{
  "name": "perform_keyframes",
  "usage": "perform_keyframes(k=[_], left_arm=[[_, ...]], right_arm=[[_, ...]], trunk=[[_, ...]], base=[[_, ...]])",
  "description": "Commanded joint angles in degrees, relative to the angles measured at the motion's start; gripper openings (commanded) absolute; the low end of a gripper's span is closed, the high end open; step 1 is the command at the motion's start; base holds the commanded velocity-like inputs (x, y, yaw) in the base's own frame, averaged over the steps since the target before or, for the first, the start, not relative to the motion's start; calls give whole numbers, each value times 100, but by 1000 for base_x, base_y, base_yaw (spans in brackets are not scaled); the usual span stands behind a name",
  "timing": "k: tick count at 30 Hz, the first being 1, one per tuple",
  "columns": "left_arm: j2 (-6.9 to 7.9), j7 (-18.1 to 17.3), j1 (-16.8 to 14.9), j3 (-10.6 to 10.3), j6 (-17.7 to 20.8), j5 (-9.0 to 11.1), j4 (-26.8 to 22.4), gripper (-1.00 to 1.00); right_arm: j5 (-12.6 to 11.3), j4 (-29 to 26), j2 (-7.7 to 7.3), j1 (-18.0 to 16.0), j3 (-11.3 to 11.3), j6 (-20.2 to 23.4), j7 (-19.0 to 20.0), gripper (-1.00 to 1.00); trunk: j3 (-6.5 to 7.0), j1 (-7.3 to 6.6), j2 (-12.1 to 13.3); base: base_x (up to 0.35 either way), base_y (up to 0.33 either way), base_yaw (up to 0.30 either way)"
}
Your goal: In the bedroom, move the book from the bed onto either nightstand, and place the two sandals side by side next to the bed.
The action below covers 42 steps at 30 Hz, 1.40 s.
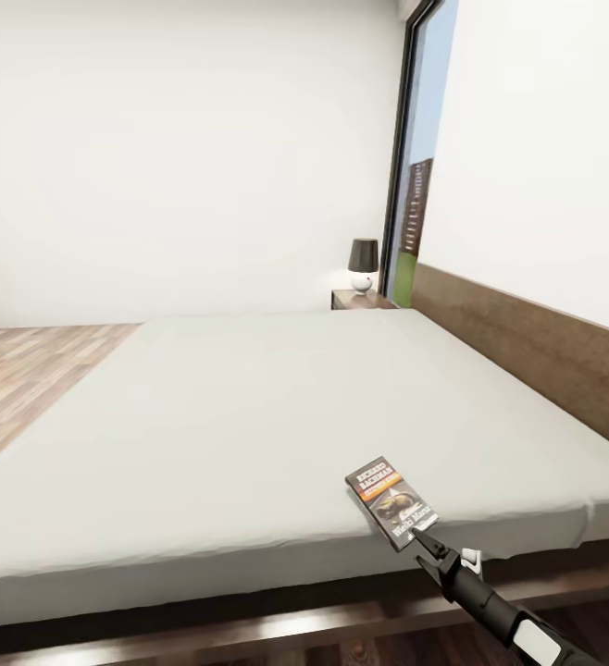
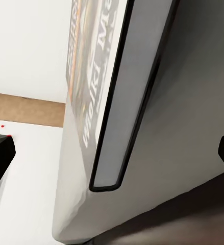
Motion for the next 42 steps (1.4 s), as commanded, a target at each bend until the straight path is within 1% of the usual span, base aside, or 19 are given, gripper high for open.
perform_keyframes(k=[1, 19, 42], left_arm=[[0, -7, -6, 7, 48, 35, -1, 100], [0, -2, -4, 7, 48, 34, -1, 100], [0, -1, -6, 7, 48, 35, -1, 100]], right_arm=[[-60, 1, -3, -4, 39, 47, 12, 100], [-60, 1, 5, -3, 42, 47, 12, 100], [-52, 0, 5, -3, 44, 39, 14, 100]], trunk=[[-6, -1, -3], [-6, -1, -3], [-6, -1, -3]], base=[[0, 114, 0], [0, 66, 0], [0, 6, 0]])
